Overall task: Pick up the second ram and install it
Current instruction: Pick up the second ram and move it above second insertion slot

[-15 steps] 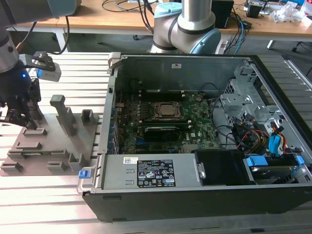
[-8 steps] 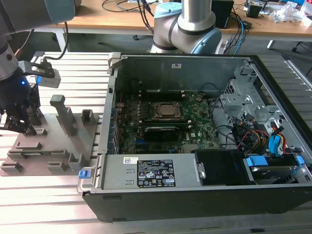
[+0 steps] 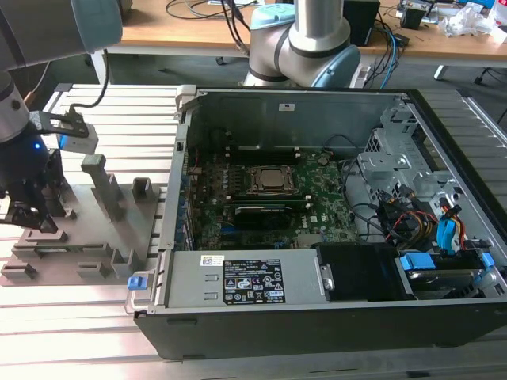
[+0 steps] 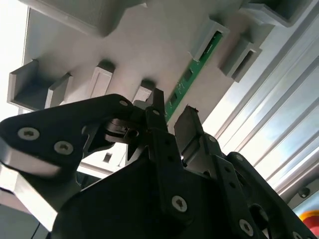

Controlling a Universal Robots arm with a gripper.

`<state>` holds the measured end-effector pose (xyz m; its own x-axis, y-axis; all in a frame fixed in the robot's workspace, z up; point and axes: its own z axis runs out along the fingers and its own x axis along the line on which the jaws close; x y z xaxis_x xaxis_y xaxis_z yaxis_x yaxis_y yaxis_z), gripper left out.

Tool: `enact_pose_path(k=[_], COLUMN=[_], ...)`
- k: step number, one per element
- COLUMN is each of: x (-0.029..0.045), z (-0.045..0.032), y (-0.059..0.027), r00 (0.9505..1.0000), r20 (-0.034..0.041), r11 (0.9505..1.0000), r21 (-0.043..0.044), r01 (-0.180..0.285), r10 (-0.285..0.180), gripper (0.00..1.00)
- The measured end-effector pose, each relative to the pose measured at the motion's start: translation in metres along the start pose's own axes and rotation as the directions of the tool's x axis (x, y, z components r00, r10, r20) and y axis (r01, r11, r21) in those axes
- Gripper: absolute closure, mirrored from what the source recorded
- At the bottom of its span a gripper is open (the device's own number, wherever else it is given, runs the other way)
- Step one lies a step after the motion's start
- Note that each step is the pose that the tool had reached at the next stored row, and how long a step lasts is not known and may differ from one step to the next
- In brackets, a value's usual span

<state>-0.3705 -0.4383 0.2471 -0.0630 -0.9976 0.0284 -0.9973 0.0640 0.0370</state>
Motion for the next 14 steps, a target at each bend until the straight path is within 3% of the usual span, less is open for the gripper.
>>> enact_pose_path(k=[4,7,9,14], x=[0.0032,0.0226,0.0267,0.0267], z=[0.0064,0.0144,0.0185,0.0348], y=[-0.0005,-0.002,-0.0025,-0.003], r00=[1.0,0.9993,0.9986,0.9986], r20=[0.0077,0.0373,0.0518,0.0534], r11=[1.0,1.0,1.0,1.0], r21=[-0.0005,-0.0023,-0.0031,-0.0031], r01=[0.003,0.004,0.005,0.006], r10=[-0.003,-0.004,-0.005,-0.006], gripper=[0.64,0.64,0.64,0.64])
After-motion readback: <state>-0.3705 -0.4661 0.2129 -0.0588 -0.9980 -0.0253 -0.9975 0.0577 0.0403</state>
